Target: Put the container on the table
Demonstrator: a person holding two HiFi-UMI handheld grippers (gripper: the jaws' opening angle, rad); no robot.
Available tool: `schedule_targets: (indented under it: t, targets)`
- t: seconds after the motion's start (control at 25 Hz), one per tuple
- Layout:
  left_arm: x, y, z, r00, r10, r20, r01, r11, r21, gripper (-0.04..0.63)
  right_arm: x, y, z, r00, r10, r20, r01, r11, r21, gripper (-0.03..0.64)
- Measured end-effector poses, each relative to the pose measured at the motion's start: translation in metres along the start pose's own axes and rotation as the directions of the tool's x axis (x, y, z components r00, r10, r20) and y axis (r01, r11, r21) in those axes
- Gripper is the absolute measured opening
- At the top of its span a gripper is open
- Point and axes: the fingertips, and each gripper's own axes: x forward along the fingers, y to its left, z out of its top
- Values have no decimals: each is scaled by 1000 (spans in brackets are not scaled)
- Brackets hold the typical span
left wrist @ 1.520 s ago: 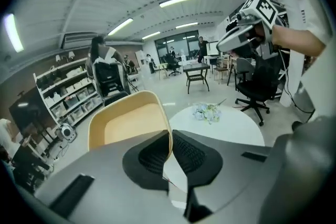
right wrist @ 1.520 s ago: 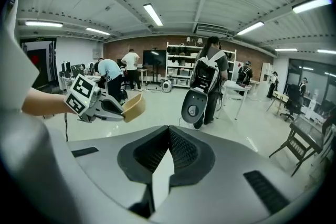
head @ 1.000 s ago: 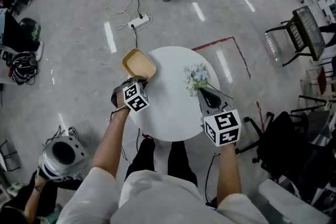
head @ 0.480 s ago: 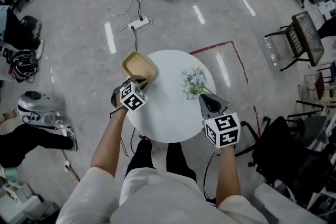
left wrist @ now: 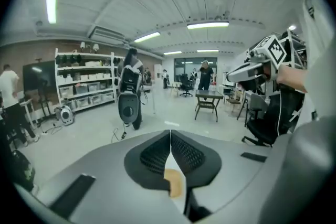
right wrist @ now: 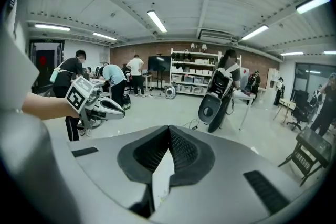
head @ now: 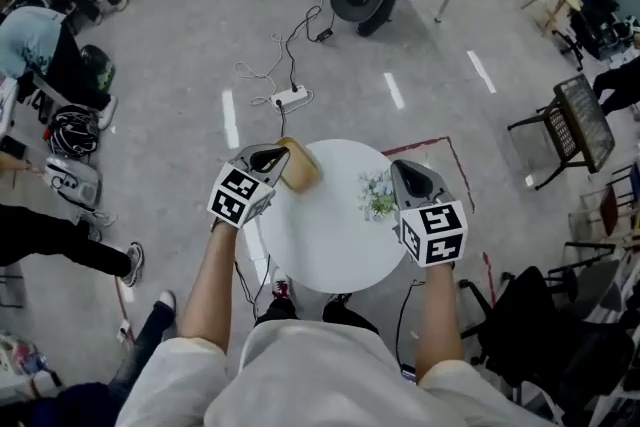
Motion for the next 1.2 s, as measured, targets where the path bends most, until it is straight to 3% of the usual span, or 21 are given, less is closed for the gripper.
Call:
schedule_targets:
  t: [0.24,0.68,0.92,1.2]
  targets:
    - [-78,12,76,973,148,176,-156,987,33,21,-17,10,68,991,12,133,-1,997,-78,14]
    - [-178,7,169,889,258,378,-319,942,106,21,-56,36,163,945,71,320,-10,982,-188,14]
    - [-199,4,192,858,280,431,-364,923,124,21,-68,43,186,927,88,366,-2,974,-228,12]
    - [-201,8,195,855,302,422,-387,913,130,20,-64,45,189,928,101,360,-10,969,-246,12]
